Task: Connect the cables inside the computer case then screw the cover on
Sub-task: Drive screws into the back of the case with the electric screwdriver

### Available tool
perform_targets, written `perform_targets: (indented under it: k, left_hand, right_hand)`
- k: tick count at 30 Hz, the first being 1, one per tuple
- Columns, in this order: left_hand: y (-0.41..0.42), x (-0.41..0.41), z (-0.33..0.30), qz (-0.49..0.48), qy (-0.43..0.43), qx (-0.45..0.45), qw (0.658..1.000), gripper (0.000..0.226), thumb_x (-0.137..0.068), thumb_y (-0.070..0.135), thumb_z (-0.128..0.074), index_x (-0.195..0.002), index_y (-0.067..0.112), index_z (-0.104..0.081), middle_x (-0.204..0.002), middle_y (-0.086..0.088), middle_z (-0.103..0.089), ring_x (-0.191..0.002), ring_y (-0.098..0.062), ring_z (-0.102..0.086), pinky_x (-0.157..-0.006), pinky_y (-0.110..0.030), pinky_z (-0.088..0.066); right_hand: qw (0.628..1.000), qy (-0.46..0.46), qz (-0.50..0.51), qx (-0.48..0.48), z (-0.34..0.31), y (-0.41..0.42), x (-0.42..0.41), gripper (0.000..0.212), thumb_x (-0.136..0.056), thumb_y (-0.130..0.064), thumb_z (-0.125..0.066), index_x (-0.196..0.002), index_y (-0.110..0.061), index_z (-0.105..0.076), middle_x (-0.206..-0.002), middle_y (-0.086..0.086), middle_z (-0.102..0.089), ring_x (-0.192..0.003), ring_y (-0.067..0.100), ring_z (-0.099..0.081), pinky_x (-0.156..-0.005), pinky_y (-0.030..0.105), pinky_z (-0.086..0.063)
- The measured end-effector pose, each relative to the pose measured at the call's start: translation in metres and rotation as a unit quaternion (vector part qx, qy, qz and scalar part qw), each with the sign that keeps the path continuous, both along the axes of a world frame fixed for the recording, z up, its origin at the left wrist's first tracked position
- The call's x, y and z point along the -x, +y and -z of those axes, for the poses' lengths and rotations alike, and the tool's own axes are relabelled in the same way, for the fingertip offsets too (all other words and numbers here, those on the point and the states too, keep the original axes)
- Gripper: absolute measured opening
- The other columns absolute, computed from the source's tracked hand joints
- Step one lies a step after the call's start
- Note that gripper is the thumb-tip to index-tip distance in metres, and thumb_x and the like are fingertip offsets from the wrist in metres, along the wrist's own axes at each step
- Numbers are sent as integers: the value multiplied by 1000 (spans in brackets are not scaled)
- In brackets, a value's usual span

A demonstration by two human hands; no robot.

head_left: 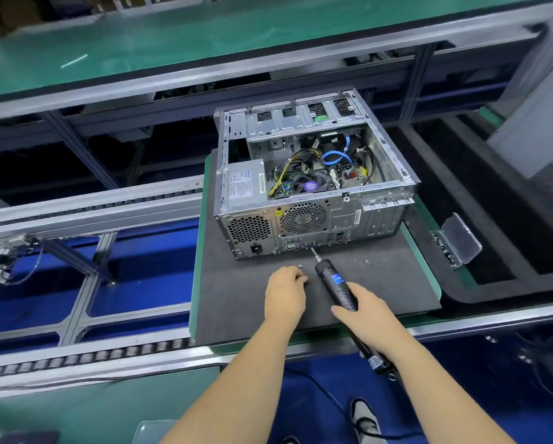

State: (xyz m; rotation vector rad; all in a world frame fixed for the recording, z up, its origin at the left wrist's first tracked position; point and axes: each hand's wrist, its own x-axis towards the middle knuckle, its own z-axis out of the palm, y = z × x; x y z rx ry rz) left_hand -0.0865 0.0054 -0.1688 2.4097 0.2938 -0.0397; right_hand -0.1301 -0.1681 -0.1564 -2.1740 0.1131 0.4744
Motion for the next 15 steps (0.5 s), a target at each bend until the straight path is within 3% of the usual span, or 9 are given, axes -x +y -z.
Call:
perform_targets:
  k: [2, 5, 7, 10, 15]
  left_hand:
    - [8, -2, -4, -147, -9, 181, 972, 17, -95, 14, -59, -86, 12, -73, -82, 4, -67, -78, -12, -58, -71, -25, -45]
    - [26, -11, -15, -322, -3, 486, 812, 19, -95, 6, -60, -78, 10, -67, -66, -1, -61, -59, -12, -51, -52, -20, -43]
    - [39, -15, -18, -342, 3, 559, 755, 17, -96, 2, -59, -82, 9, -65, -66, -2, -59, -57, -10, -49, -50, -17, -41]
    - [53, -12, -19, -327, 18, 606, 725, 13, -97, 0, -57, -88, 7, -65, -69, -2, -58, -58, -8, -50, -53, -17, -42]
    - [59, -7, -13, -312, 32, 620, 719, 13, -97, 0, -56, -90, 6, -65, -68, -2, -59, -59, -9, -52, -56, -19, -44]
  right_hand:
    - [1000, 1, -23, -20, -3, -2, 1, 23, -83, -40, -63, -105, -43, -55, -84, -9, -68, -67, 10, -63, -49, 12, -46]
    - [997, -10, -76, -34, -9, 0, 3, 35, -84, -42, -65, -116, -51, -53, -82, -14, -66, -60, 4, -60, -52, 12, -46]
    - [994, -17, -103, -37, -11, 5, 4, 38, -85, -41, -66, -120, -49, -53, -81, -15, -65, -56, 0, -56, -50, 12, -44]
    - [991, -27, -130, -22, -12, 14, 4, 37, -86, -40, -66, -121, -46, -54, -83, -14, -64, -61, -1, -55, -58, 13, -46]
    - [988, -26, -146, -42, -12, 24, 5, 40, -87, -38, -65, -123, -48, -52, -85, -14, -64, -59, -2, -56, -57, 13, -43]
